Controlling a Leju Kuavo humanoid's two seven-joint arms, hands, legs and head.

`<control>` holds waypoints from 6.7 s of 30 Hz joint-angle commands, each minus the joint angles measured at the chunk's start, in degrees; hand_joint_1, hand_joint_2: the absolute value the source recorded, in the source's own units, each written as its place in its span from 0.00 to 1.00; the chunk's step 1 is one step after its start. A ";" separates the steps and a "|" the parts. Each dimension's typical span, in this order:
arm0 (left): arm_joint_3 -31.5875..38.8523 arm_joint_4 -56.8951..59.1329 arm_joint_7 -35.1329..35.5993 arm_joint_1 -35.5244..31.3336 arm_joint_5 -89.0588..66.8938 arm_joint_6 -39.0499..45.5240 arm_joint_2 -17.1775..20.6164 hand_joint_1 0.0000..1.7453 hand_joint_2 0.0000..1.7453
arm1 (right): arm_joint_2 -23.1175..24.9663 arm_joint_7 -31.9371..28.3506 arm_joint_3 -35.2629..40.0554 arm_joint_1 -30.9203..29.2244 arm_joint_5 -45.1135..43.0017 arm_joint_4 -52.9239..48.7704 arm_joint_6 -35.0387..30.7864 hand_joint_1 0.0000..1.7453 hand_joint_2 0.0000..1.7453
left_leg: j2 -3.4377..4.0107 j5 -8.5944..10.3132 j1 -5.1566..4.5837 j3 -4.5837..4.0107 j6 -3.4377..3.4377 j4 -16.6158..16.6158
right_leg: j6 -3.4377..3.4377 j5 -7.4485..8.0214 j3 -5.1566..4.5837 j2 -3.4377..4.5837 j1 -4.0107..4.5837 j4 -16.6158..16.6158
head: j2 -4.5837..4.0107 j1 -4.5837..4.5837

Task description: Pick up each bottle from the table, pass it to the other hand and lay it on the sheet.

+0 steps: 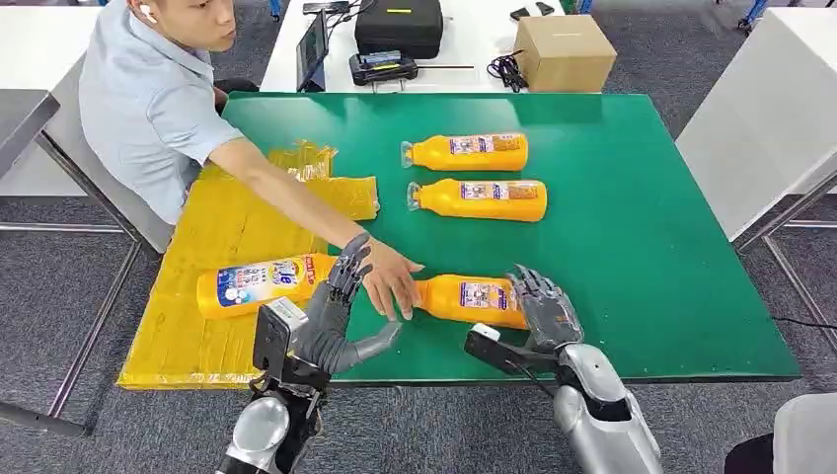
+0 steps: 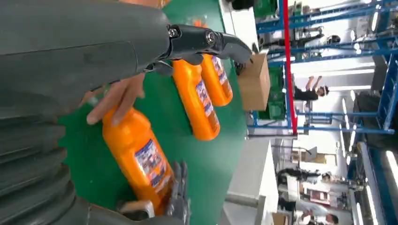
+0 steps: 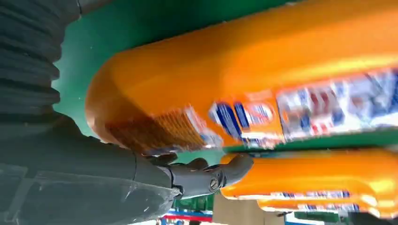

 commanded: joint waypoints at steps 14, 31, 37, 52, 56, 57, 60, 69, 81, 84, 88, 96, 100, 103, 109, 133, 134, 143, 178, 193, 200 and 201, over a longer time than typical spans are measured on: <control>-3.21 4.72 -0.24 -1.18 -0.04 -0.44 -0.46 0.00 1.00 | -2.01 1.46 8.18 -11.99 0.91 21.99 -0.42 0.00 1.00 | 0.07 -0.01 0.02 0.23 -0.03 -0.05 | -0.05 -0.01 0.20 0.02 0.01 -0.06 | 0.00 0.00; -3.84 6.40 -0.11 -1.94 -0.37 -0.78 -0.20 0.00 1.00 | -6.64 1.00 11.52 -14.81 -3.78 29.83 6.49 1.00 1.00 | -0.06 0.03 0.02 1.00 -0.03 -0.03 | -0.10 -0.01 0.71 -0.21 0.03 -0.13 | 0.00 0.00; -4.73 8.27 -0.70 -3.59 -0.12 -1.52 -0.25 0.00 1.00 | -11.58 -5.16 10.68 -13.83 -13.79 29.94 12.90 1.00 1.00 | -0.39 0.05 0.00 1.06 0.01 -0.10 | -0.08 -0.04 0.54 -0.42 0.03 -0.27 | 0.00 0.00; -5.31 9.21 -1.27 -4.43 -0.05 -1.55 -0.37 0.00 1.00 | -15.10 -7.13 13.46 -12.11 -23.73 24.61 15.62 1.00 1.00 | -0.29 -0.14 0.00 1.46 0.16 -0.04 | -0.02 -0.11 1.11 -0.29 0.05 -0.41 | 0.00 0.00; -5.03 8.59 -1.26 -5.62 3.89 1.44 -0.66 0.00 1.00 | -13.73 -10.51 12.48 -9.55 -35.67 17.27 17.86 1.00 1.00 | -0.34 -0.09 0.02 1.35 0.15 -0.09 | -0.02 -0.09 1.03 -0.36 0.07 -0.49 | 0.00 0.00; -4.73 8.05 -1.17 -5.68 4.33 7.62 -0.66 0.00 1.00 | -11.77 -10.83 10.95 -8.07 -37.44 13.85 15.63 1.00 1.00 | -0.36 -0.08 0.05 1.32 0.14 -0.10 | -0.02 -0.09 1.06 -0.39 0.09 -0.51 | 0.00 0.02; -3.69 7.25 -1.13 -5.03 6.64 14.84 -0.66 0.00 1.00 | -6.78 -6.95 9.25 -4.92 -38.81 2.99 12.44 1.00 1.00 | 0.02 -0.17 0.09 1.31 0.12 -0.08 | -0.01 -0.07 1.43 0.00 0.13 -0.47 | 0.00 0.00; -0.91 21.50 -4.01 -7.78 19.44 23.69 -0.66 0.00 1.00 | 3.02 -7.17 7.54 -2.92 -35.68 -11.04 7.17 1.00 1.00 | 0.38 -0.21 0.07 0.90 0.01 -0.04 | -0.09 -0.03 0.77 0.24 0.11 -0.12 | 0.00 -0.02; -8.57 16.37 -6.17 -5.14 34.01 17.37 -0.58 0.00 1.00 | 3.92 -11.01 11.20 -5.91 -38.61 -2.55 6.01 1.00 1.00 | 0.21 -0.13 0.05 0.45 -0.06 -0.03 | -0.09 -0.09 0.41 0.14 0.04 -0.06 | 0.00 0.02; -8.04 13.52 -6.09 -4.92 35.00 13.15 0.16 0.00 1.00 | 4.76 -11.36 13.18 -8.08 -39.44 2.47 6.14 1.00 1.00 | 0.29 -0.09 0.04 0.29 -0.04 -0.02 | -0.06 -0.02 0.24 0.23 0.03 -0.05 | 0.00 0.00; -8.25 10.44 -5.09 -3.60 35.55 8.37 0.05 0.00 1.00 | 5.32 -12.13 14.61 -9.48 -40.26 7.40 6.15 1.00 1.00 | 0.30 -0.10 0.06 0.26 -0.04 -0.03 | -0.05 0.00 0.25 0.26 0.05 -0.08 | 0.00 0.00; -10.89 14.09 -5.49 -6.29 35.59 5.39 3.16 0.00 1.00 | 5.38 -12.92 16.85 -11.58 -41.74 12.49 7.15 1.00 1.00 | 0.31 -0.18 0.07 0.46 -0.08 -0.02 | -0.11 -0.09 0.41 0.25 0.06 -0.05 | 0.00 0.02; -11.87 15.65 -5.44 -7.08 33.54 7.49 3.03 0.00 1.00 | 5.55 -13.04 17.15 -11.38 -41.82 12.64 7.10 1.00 1.00 | 0.14 -0.09 0.05 0.30 -0.05 -0.05 | -0.07 -0.04 0.31 0.11 0.04 -0.08 | 0.00 0.04; -11.87 15.65 -5.44 -7.08 33.54 7.49 3.03 0.00 1.00 | 5.55 -13.04 17.15 -11.38 -41.82 12.64 7.10 1.00 1.00 | 0.14 -0.08 0.04 0.29 -0.05 -0.06 | -0.07 -0.04 0.29 0.11 0.02 -0.06 | 0.00 0.02; -11.39 32.31 0.55 -12.27 33.13 11.80 -0.18 0.00 1.00 | 6.48 -12.44 19.99 -11.60 -40.33 12.06 5.54 1.00 1.00 | 0.08 -0.05 0.04 0.27 -0.04 -0.07 | -0.06 -0.03 0.28 0.04 0.03 -0.09 | 0.00 0.02; -9.22 22.41 -7.13 -10.24 36.51 14.28 0.76 1.00 1.00 | 5.05 -12.02 24.93 -10.11 -46.56 10.04 6.60 1.00 1.00 | 0.13 -0.15 0.07 0.28 -0.07 0.01 | -0.11 -0.11 0.28 0.06 0.06 -0.02 | 0.00 0.02; -9.09 21.77 -7.45 -10.02 36.75 14.10 0.81 1.00 1.00 | 5.06 -12.05 24.92 -10.17 -46.80 10.12 6.75 1.00 1.00 | 0.14 -0.12 0.05 0.21 -0.05 0.00 | -0.08 -0.07 0.21 0.08 0.05 -0.03 | 0.00 0.02; -8.56 12.39 -10.08 -7.17 37.68 11.98 2.42 1.00 1.00 | 5.75 -12.26 24.51 -10.93 -50.67 12.53 9.54 0.00 1.00 | 0.11 -0.10 0.07 0.19 -0.05 -0.01 | -0.07 -0.07 0.18 0.04 0.05 -0.04 | 0.00 0.00; -6.84 25.88 -10.58 -15.08 31.00 25.97 4.41 1.00 1.00 | 4.44 -13.60 22.87 -3.77 -29.07 -4.15 -23.35 0.00 1.00 | 0.05 -0.11 0.06 0.27 -0.07 -0.02 | -0.10 -0.12 0.27 -0.04 0.05 -0.03 | 0.00 0.04; -2.26 25.67 -4.61 -17.15 -23.46 40.24 8.73 1.00 1.00 | 6.92 -17.60 15.75 0.44 -33.02 -4.93 -15.88 0.00 1.00 | 0.19 -0.09 0.07 0.17 -0.06 -0.05 | -0.09 -0.03 0.13 0.14 0.06 -0.06 | 0.00 0.04; 7.55 27.34 5.47 -17.99 -60.74 40.24 10.39 1.00 1.00 | 8.16 -19.49 14.03 -0.36 -35.40 -3.27 -11.54 0.00 1.00 | 0.25 -0.12 0.08 0.25 -0.09 -0.02 | -0.13 -0.06 0.18 0.17 0.07 -0.01 | 0.00 0.04; 7.93 29.95 6.71 -19.03 -62.55 40.24 11.11 1.00 1.00 | 8.28 -19.74 14.02 -0.56 -35.75 -2.88 -10.94 0.00 1.00 | 0.30 -0.10 0.09 0.18 -0.07 -0.02 | -0.10 -0.01 0.12 0.23 0.07 -0.02 | 0.00 0.04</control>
